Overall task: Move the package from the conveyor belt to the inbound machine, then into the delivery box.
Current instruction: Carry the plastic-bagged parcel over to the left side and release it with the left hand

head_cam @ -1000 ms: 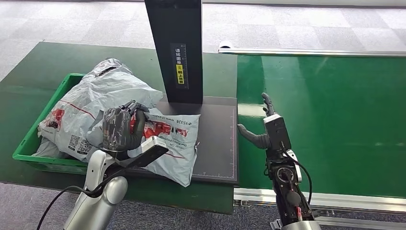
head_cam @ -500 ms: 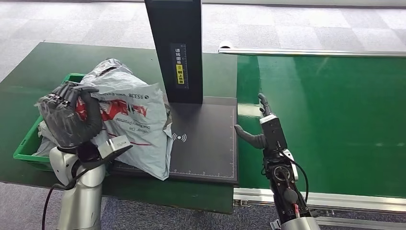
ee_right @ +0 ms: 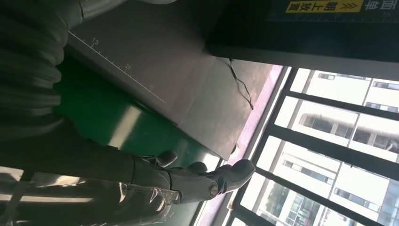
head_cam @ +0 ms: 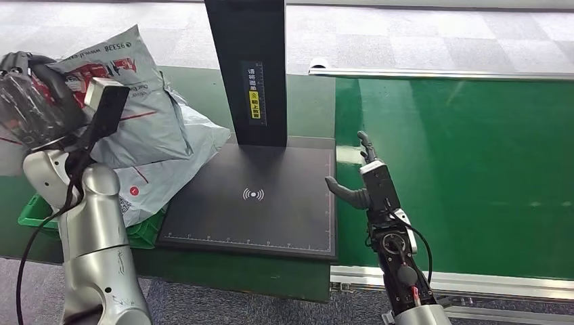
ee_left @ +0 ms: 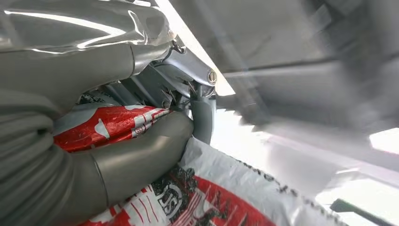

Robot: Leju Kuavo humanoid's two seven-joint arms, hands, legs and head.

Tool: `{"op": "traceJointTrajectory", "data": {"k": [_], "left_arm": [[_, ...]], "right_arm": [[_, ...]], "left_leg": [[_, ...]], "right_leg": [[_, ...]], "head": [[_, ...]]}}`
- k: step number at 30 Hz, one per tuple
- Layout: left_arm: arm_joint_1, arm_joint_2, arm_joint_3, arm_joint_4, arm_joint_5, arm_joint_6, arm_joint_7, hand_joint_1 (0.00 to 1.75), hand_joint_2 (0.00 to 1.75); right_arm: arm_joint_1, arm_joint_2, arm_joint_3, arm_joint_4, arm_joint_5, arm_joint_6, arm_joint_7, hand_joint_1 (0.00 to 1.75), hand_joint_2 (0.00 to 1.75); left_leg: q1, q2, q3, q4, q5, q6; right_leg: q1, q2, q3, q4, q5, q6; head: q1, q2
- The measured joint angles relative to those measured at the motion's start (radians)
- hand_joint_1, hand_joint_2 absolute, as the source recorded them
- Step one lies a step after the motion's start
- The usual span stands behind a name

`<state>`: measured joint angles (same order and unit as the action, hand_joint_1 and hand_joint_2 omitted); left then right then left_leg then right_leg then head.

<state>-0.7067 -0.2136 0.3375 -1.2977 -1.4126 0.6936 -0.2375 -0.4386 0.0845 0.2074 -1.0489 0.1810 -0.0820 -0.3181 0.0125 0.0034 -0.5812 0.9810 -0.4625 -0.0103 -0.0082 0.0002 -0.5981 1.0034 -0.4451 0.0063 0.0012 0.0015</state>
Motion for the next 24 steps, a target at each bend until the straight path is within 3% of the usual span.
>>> {"op": "traceJointTrajectory", "data": {"k": [3, 5, 8, 13, 19, 23, 24], "left_arm": [[-0.074, 0.076, 0.003, 0.160, -0.092, -0.001, 0.224, 1.75, 1.75], [-0.125, 0.126, 0.000, 0.276, -0.108, -0.001, 0.315, 1.75, 1.75], [-0.185, 0.177, -0.010, 0.419, -0.111, -0.040, 0.387, 1.75, 1.75], [-0.275, 0.229, -0.065, 0.667, -0.112, -0.387, 0.553, 1.75, 1.75], [-0.295, 0.260, -0.136, 0.801, -0.113, -0.465, 0.624, 1.69, 1.75], [-0.306, 0.274, -0.156, 0.841, -0.113, -0.493, 0.634, 0.04, 1.75], [-0.308, 0.277, -0.160, 0.849, -0.113, -0.511, 0.638, 0.00, 1.75]], "right_arm": [[-0.016, 0.001, 0.010, 0.015, -0.003, 0.001, 0.001, 0.00, 1.75], [-0.027, 0.003, 0.017, 0.027, -0.004, 0.001, 0.001, 0.00, 1.75], [-0.036, 0.005, 0.022, 0.042, -0.005, 0.001, 0.001, 0.00, 1.75], [-0.058, 0.012, 0.024, 0.072, -0.002, 0.003, 0.000, 0.00, 1.75], [-0.072, 0.022, 0.023, 0.097, 0.010, 0.004, -0.001, 0.00, 1.75], [-0.076, 0.024, 0.023, 0.105, 0.011, 0.005, -0.001, 0.00, 1.75], [-0.077, 0.024, 0.023, 0.106, 0.012, 0.006, -0.001, 0.00, 1.75]], "left_leg": [[0.000, 0.001, 0.001, 0.000, 0.001, 0.000], [0.001, 0.001, 0.001, 0.000, 0.001, -0.001], [0.001, 0.000, 0.001, 0.000, 0.002, -0.001], [0.000, -0.001, 0.000, 0.000, 0.002, -0.001], [0.000, -0.001, 0.000, 0.000, 0.001, -0.001], [0.000, -0.001, 0.000, 0.000, 0.002, -0.001], [0.000, -0.001, 0.000, 0.000, 0.002, -0.001]], "right_leg": [[0.001, 0.000, 0.000, 0.000, 0.000, 0.000], [0.001, 0.000, 0.000, 0.000, 0.001, -0.001], [0.001, 0.000, 0.000, 0.000, 0.001, -0.001], [0.000, 0.000, 0.000, 0.000, 0.001, -0.001], [0.000, 0.000, 0.000, 0.000, 0.001, 0.000], [0.000, -0.001, 0.000, 0.000, 0.001, -0.001], [0.000, -0.001, 0.000, 0.000, 0.001, -0.001]], "head": [[0.000, 0.000], [0.000, 0.000], [0.000, 0.000], [0.000, 0.000], [0.000, 0.000], [0.000, 0.000], [0.000, 0.000]]}}
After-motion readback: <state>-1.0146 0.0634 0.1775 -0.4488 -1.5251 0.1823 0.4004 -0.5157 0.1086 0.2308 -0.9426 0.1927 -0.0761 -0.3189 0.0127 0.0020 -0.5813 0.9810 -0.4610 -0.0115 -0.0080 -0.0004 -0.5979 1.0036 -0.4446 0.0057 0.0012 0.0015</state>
